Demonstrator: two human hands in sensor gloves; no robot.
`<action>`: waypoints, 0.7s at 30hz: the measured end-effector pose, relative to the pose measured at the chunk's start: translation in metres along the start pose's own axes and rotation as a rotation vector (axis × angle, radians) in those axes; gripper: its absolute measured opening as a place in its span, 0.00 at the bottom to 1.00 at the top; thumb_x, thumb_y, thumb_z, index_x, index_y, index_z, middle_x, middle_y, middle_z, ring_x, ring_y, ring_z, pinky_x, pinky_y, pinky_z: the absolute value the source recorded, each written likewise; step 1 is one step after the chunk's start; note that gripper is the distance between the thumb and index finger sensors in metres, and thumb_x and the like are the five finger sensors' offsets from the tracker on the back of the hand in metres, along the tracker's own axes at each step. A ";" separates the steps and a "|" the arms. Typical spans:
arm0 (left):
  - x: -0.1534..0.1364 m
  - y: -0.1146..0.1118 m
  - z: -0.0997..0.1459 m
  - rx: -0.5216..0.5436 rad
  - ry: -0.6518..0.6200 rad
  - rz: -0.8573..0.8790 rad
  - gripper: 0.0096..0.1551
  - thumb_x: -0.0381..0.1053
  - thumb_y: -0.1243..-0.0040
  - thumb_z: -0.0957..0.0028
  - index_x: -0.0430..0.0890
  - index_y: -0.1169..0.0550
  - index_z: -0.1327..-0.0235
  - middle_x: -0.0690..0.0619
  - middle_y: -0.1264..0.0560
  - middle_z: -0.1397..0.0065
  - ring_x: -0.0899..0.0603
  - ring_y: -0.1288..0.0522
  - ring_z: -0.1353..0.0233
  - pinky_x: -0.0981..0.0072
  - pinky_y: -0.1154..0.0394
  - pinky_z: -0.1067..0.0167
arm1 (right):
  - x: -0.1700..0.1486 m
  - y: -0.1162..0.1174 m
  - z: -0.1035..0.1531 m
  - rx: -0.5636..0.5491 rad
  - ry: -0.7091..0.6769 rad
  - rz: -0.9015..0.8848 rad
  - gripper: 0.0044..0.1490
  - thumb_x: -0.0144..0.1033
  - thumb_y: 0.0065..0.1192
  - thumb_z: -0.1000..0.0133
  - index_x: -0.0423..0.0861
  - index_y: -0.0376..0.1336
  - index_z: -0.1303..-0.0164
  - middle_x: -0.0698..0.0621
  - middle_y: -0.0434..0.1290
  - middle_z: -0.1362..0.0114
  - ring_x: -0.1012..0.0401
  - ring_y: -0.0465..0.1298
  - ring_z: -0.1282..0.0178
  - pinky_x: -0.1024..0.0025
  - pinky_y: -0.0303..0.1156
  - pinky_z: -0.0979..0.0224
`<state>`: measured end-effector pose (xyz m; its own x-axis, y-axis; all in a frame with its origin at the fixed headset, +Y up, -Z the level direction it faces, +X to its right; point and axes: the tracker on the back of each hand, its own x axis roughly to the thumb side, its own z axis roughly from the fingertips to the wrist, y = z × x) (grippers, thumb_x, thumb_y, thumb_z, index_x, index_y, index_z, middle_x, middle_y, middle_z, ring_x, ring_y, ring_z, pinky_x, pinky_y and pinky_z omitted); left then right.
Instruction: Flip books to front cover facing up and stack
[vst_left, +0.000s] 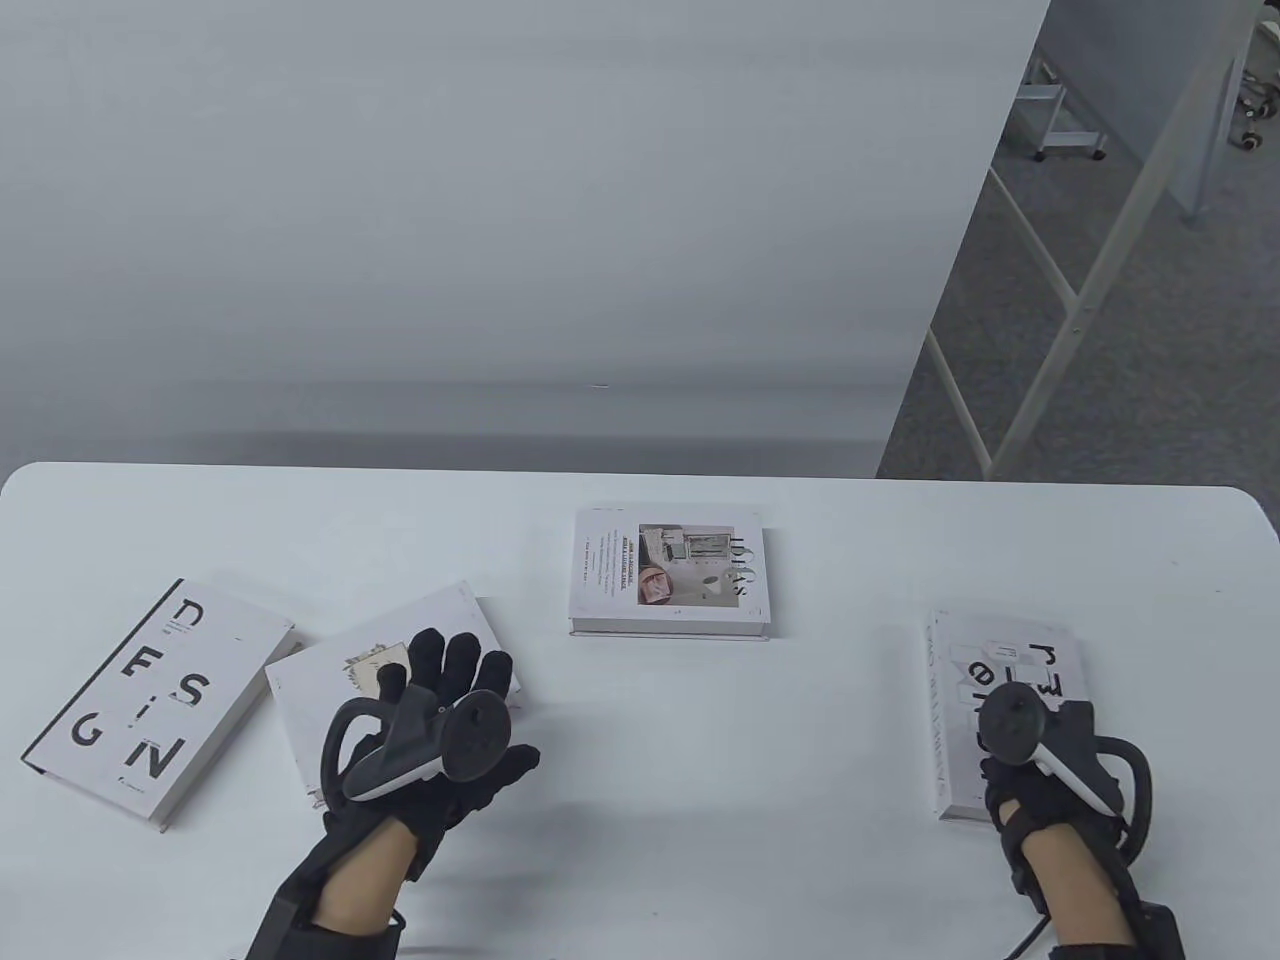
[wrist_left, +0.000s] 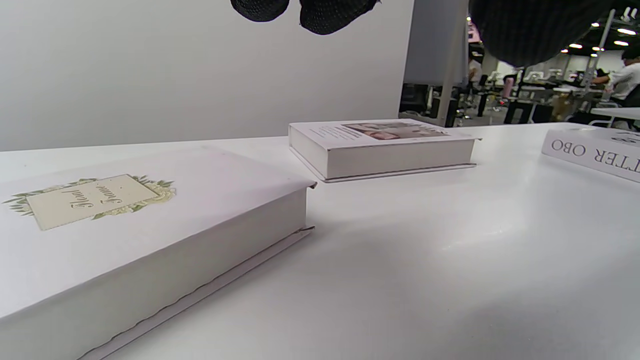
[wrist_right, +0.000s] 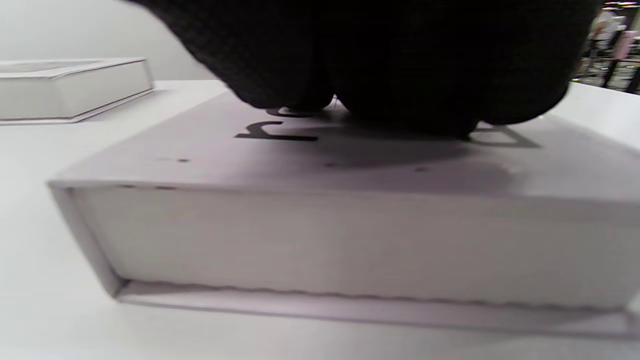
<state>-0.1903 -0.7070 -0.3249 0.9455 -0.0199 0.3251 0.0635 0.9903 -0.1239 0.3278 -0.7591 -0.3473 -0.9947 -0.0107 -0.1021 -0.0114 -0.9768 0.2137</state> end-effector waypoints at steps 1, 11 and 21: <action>0.000 -0.001 -0.001 -0.002 -0.001 -0.001 0.57 0.75 0.52 0.51 0.40 0.45 0.19 0.31 0.52 0.19 0.18 0.57 0.24 0.21 0.50 0.34 | 0.004 -0.001 0.000 0.008 -0.023 -0.011 0.29 0.37 0.65 0.51 0.48 0.67 0.37 0.35 0.72 0.35 0.42 0.77 0.46 0.48 0.78 0.47; 0.001 -0.005 -0.002 -0.027 0.002 0.001 0.56 0.74 0.52 0.51 0.40 0.44 0.19 0.31 0.52 0.19 0.18 0.57 0.24 0.22 0.50 0.34 | 0.053 -0.003 0.012 0.084 -0.238 -0.015 0.29 0.40 0.65 0.51 0.48 0.68 0.39 0.37 0.73 0.38 0.46 0.78 0.50 0.52 0.81 0.50; 0.007 -0.011 -0.005 -0.053 -0.008 -0.012 0.56 0.74 0.52 0.51 0.40 0.44 0.19 0.31 0.51 0.19 0.18 0.56 0.24 0.22 0.49 0.34 | 0.132 0.000 0.036 0.172 -0.502 0.023 0.30 0.40 0.62 0.50 0.46 0.67 0.37 0.33 0.71 0.38 0.48 0.78 0.51 0.55 0.83 0.52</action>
<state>-0.1829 -0.7191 -0.3262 0.9419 -0.0303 0.3346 0.0917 0.9813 -0.1692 0.1928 -0.7530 -0.3259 -0.9207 0.1131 0.3736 0.0364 -0.9280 0.3707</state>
